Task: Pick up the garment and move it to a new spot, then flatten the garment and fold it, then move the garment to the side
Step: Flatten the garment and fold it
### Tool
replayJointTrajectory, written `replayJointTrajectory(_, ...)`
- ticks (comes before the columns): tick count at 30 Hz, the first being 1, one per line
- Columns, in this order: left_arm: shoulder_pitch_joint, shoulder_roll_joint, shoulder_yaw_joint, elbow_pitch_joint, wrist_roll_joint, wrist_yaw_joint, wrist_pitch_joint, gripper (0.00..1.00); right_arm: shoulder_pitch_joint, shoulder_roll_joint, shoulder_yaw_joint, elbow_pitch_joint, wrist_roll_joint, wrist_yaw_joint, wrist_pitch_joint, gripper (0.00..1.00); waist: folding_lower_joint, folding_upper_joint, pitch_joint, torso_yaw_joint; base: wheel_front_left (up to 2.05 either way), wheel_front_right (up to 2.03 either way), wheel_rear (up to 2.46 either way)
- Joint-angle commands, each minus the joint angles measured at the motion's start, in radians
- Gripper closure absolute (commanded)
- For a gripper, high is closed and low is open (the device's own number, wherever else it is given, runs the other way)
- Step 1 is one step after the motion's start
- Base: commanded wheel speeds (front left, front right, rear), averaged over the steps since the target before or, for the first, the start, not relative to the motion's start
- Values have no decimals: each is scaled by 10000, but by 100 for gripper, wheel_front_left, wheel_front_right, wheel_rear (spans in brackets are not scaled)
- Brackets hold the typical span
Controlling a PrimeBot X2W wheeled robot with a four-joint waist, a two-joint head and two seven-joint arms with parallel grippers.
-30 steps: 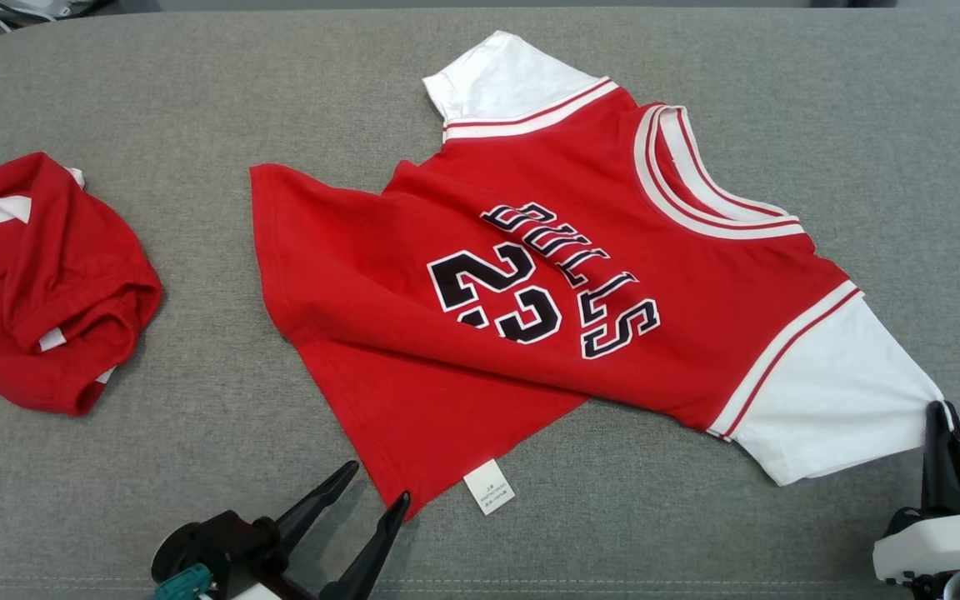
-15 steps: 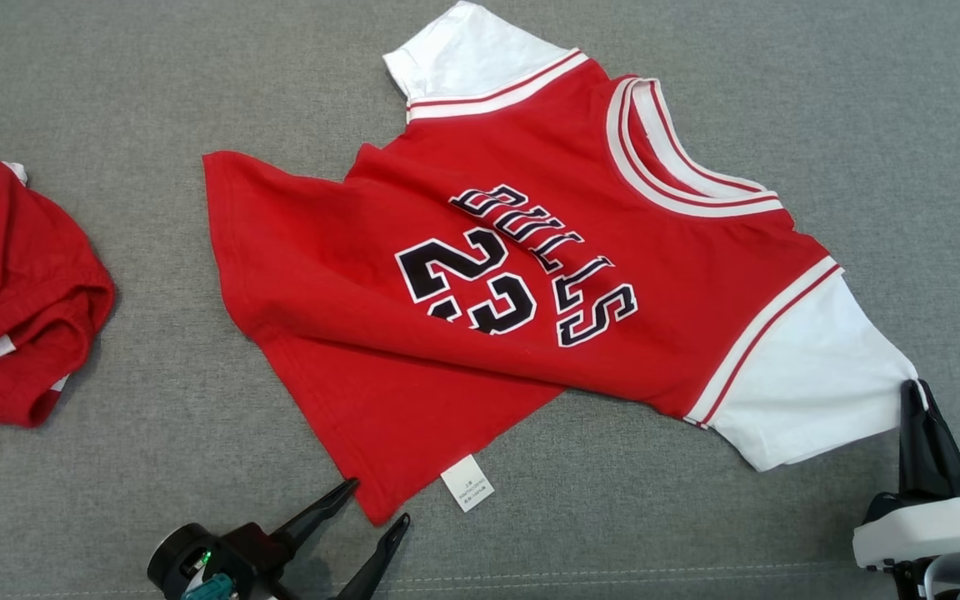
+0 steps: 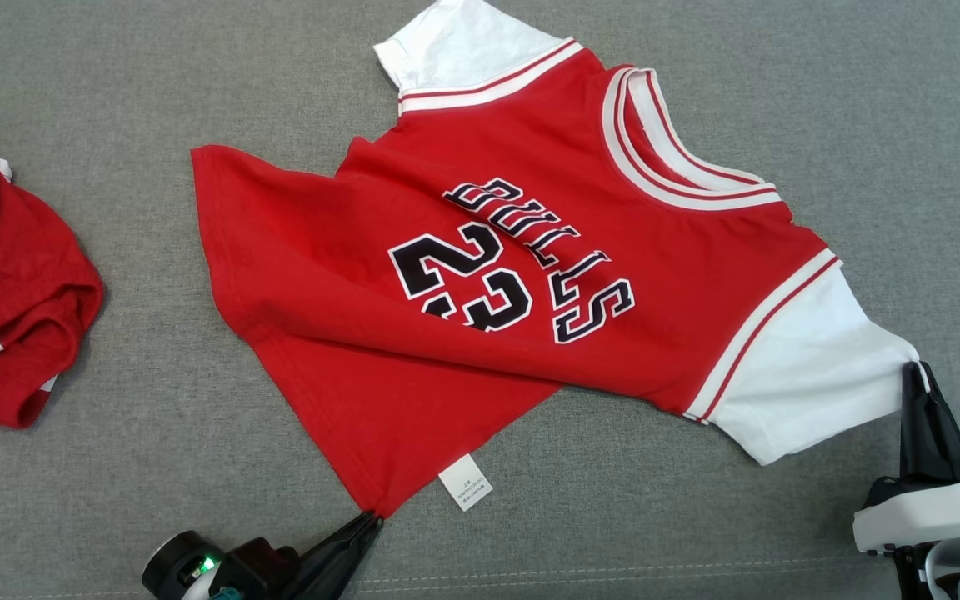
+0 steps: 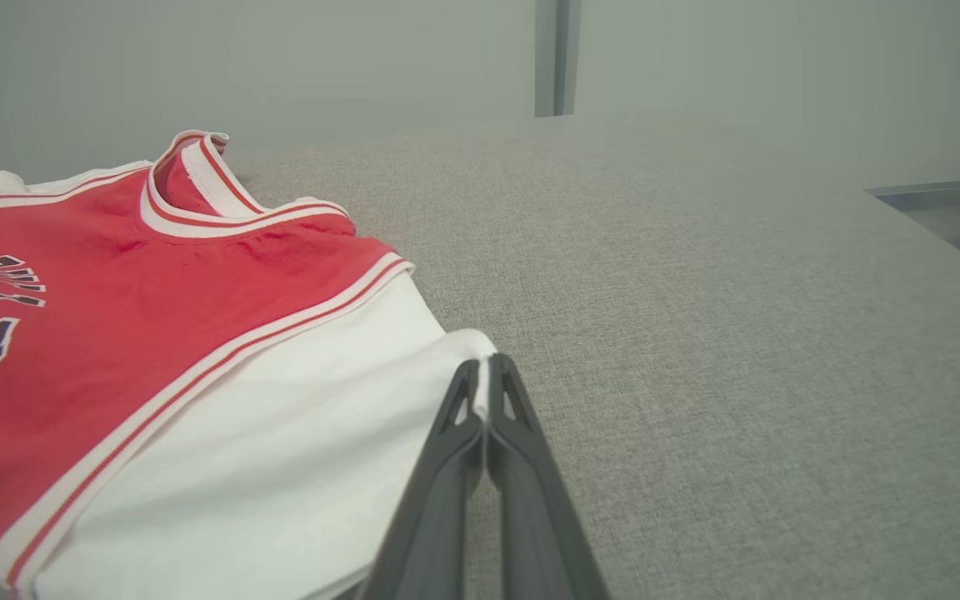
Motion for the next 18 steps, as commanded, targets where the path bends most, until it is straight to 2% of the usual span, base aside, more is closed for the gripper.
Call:
replayJointTrajectory(1, -394, 195, 265, -107, 44, -69, -57, 100, -208, -144, 263, -239, -71, -44, 31, 100, 0, 0, 11, -6, 0, 0, 0)
replayJointTrajectory(13, -439, 207, 550, -201, -20, -69, -57, 100, -314, -144, 204, -380, -88, -44, 172, 100, 0, 0, -81, 73, 0, 0, 0)
replayJointTrajectory(18, -249, 64, 1292, -835, -158, -69, -57, 100, -475, -144, 171, -90, 118, -44, 65, 100, 0, 0, -565, 241, 0, 0, 0)
